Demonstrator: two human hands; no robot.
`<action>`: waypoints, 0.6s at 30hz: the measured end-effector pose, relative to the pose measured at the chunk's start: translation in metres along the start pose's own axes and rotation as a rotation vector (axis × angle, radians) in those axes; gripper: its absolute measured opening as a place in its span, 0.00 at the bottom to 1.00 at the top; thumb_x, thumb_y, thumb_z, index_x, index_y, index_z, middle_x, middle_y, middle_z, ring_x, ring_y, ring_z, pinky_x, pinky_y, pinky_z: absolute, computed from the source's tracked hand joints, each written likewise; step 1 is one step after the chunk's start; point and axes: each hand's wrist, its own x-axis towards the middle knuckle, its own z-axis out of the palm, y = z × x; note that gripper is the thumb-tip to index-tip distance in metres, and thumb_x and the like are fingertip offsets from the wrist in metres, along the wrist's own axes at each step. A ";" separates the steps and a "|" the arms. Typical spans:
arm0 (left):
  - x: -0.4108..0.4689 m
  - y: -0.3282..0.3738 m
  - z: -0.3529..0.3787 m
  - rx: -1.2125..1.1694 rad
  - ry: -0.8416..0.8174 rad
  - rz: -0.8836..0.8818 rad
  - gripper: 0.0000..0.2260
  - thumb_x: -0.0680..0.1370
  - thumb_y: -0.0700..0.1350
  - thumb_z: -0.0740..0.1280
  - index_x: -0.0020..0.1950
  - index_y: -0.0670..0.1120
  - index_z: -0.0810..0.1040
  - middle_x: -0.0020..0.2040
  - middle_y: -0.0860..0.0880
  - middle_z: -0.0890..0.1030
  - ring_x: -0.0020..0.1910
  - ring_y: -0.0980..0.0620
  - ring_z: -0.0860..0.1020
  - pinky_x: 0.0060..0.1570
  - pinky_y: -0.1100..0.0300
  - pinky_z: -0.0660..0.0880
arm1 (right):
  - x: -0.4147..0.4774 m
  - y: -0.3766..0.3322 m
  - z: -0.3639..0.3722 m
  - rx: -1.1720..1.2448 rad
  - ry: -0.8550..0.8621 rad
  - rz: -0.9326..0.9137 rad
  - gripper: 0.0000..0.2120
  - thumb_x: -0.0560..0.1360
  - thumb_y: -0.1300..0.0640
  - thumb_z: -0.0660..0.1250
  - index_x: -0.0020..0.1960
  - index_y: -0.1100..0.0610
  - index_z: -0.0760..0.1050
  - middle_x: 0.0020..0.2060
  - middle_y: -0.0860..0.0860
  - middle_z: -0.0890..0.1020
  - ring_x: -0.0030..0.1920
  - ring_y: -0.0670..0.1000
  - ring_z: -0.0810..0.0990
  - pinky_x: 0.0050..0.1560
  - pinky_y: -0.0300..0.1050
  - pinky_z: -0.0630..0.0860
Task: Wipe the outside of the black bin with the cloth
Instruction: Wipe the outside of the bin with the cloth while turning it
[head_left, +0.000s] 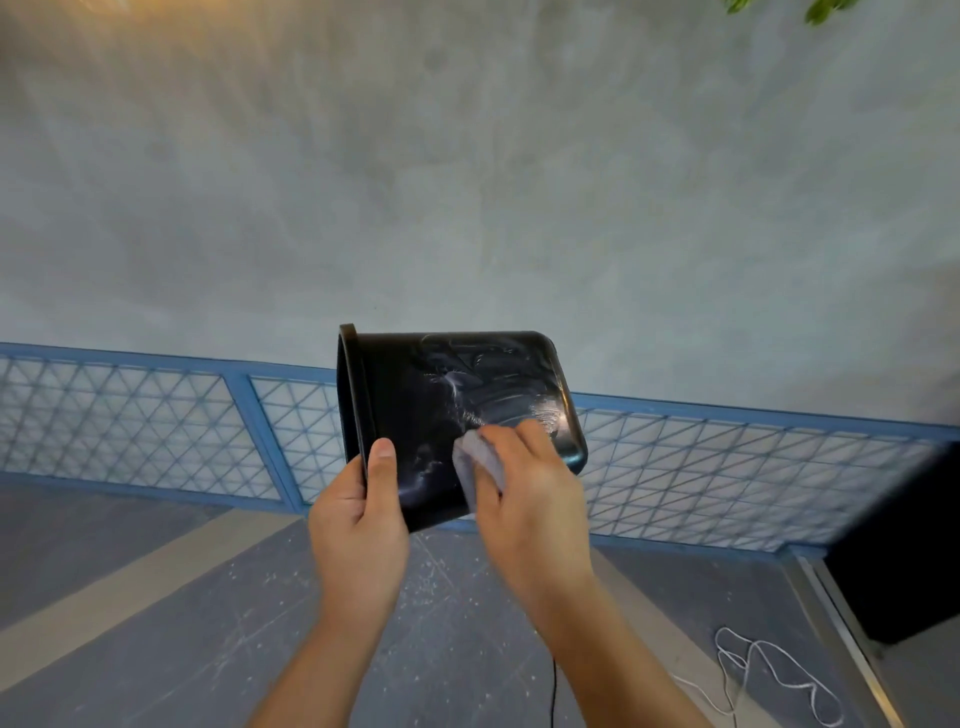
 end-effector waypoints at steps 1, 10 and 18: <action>-0.001 0.000 0.002 -0.003 0.004 0.002 0.25 0.84 0.55 0.62 0.34 0.38 0.70 0.27 0.46 0.68 0.28 0.54 0.67 0.32 0.54 0.65 | 0.006 -0.002 0.002 -0.009 0.011 0.002 0.17 0.80 0.46 0.59 0.55 0.55 0.81 0.47 0.49 0.78 0.38 0.50 0.80 0.33 0.44 0.79; -0.008 0.001 0.004 0.007 0.027 -0.010 0.26 0.84 0.57 0.61 0.38 0.36 0.74 0.30 0.41 0.73 0.29 0.45 0.71 0.33 0.51 0.69 | -0.016 0.024 -0.017 0.021 -0.087 0.045 0.18 0.81 0.45 0.58 0.54 0.54 0.81 0.47 0.45 0.77 0.38 0.43 0.77 0.37 0.41 0.80; -0.021 -0.003 0.014 0.041 0.054 0.013 0.23 0.83 0.54 0.64 0.40 0.36 0.76 0.32 0.38 0.76 0.29 0.46 0.72 0.31 0.50 0.70 | -0.020 0.010 -0.013 0.011 -0.120 0.001 0.11 0.81 0.47 0.64 0.57 0.52 0.79 0.48 0.45 0.77 0.40 0.44 0.78 0.37 0.38 0.77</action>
